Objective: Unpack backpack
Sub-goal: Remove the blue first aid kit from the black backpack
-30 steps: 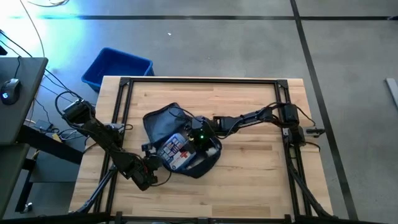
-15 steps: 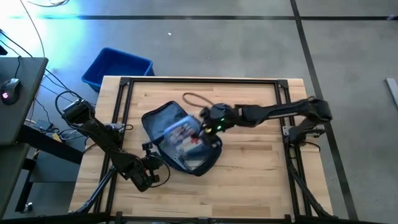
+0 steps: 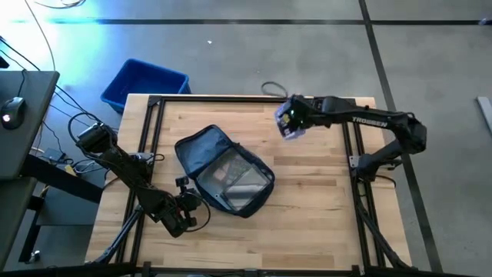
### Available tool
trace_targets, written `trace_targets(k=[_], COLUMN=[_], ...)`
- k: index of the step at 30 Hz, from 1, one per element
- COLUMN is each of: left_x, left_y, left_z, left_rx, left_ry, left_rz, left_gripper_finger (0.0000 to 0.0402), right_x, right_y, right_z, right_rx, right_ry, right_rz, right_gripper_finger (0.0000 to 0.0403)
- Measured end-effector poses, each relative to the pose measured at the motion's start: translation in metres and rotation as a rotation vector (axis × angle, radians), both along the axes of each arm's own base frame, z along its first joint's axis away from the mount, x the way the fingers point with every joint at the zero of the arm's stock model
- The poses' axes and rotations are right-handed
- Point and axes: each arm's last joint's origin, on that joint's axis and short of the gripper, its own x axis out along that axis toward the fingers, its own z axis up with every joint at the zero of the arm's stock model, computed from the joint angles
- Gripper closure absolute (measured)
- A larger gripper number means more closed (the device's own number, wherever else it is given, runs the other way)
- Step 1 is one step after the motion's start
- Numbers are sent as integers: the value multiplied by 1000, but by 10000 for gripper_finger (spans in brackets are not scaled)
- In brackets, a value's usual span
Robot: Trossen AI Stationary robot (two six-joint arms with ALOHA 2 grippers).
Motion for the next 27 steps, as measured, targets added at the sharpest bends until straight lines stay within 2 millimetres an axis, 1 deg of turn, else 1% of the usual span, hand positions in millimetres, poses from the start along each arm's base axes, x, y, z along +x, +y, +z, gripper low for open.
trace_targets(k=[2, 4, 6, 8, 10, 12, 14, 18, 19, 20, 24, 27], left_x=[0, -1, -2, -2, -2, -1, 0, 4, 5, 6, 7, 7], left_y=[-1, -3, -6, -8, -9, -8, -6, -3, -2, -2, -2, -2], left_z=[0, 0, 0, 1, 1, 1, 1, 2, 2, 2, 2, 2], left_rx=[-9, -27, -37, -35, -24, -20, -8, 6, 4, 6, 1, -2], left_ry=[3, 7, -1, -15, -24, -26, -22, -18, -21, -20, -26, -27], left_rz=[-3, -13, -25, -36, -51, -46, -50, -52, -51, -54, -49, -50], left_gripper_finger=[401, 401, 401, 401, 401, 401, 401, 401, 401, 401, 401, 401], right_x=[-11, -24, -37, -45, -49, -52, -56, -60, -61, -62, -63, -65], right_y=[-16, -32, -43, -50, -54, -55, -54, -55, -54, -54, -51, -52], right_z=[-9, -24, -48, -71, -89, -104, -120, -134, -136, -138, -144, -145], right_rx=[38, 53, 79, 113, 136, 145, 172, 194, 189, 179, 137, 95], right_ry=[-73, -172, -289, -434, -583, -672, -686, -675, -664, -651, -588, -557], right_rz=[-27, -70, -126, -139, -131, -128, -157, -156, -155, -154, -173, -211], right_gripper_finger=[252, 252, 252, 252, 252, 252, 252, 252, 243, 225, 128, 73])
